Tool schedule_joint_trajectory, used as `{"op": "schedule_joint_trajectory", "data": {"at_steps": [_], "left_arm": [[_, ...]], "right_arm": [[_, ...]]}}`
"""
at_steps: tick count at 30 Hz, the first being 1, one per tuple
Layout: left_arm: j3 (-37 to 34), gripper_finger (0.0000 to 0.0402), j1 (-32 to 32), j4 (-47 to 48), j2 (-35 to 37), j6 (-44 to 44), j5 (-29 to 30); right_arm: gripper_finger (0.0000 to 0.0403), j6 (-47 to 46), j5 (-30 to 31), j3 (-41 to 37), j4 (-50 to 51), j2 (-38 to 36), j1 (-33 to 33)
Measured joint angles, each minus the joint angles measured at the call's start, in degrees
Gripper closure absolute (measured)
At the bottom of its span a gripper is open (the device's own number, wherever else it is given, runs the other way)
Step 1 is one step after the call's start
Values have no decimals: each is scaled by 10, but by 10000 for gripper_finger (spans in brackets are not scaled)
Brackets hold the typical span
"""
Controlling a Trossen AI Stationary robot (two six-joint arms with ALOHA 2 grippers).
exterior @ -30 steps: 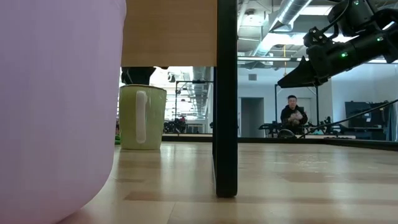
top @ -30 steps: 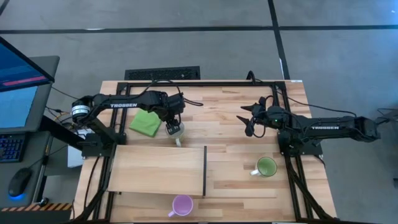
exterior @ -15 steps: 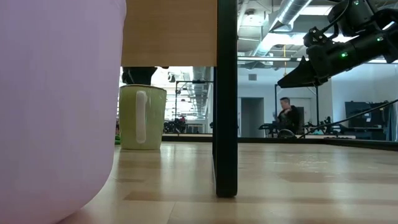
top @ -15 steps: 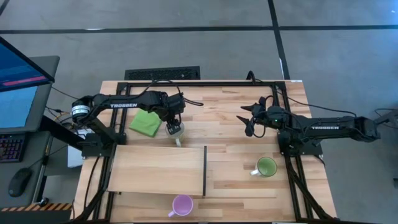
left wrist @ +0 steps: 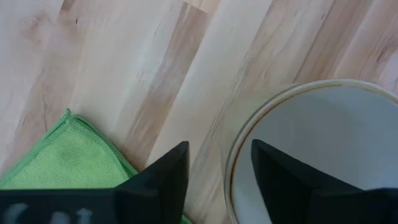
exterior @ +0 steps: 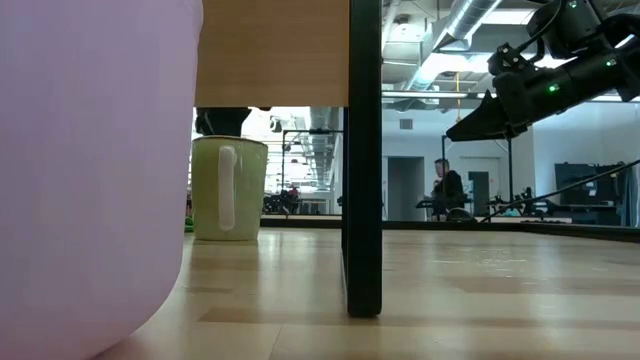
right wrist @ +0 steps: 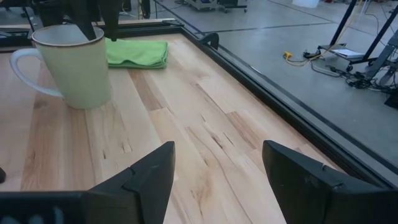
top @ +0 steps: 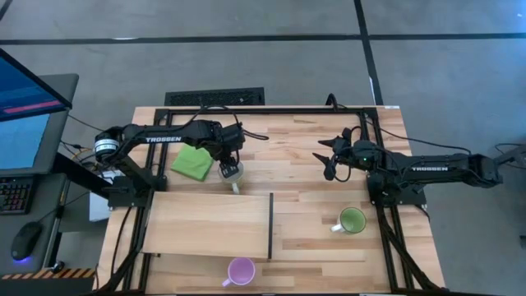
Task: Stack small to large cups/mugs on shelf
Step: Put the light green mug on the shelf
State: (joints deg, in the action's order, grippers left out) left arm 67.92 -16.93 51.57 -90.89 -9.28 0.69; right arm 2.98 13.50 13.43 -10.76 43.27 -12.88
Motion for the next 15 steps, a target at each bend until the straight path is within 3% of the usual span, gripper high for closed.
{"op": "schedule_joint_trajectory", "data": {"at_steps": [10,15], "left_arm": [[0,385,0,3,1,26,-4],[1,390,0,0,1,34,-5]], "right_arm": [[137,0,0,0,0,0,0],[137,0,0,0,0,0,0]]}}
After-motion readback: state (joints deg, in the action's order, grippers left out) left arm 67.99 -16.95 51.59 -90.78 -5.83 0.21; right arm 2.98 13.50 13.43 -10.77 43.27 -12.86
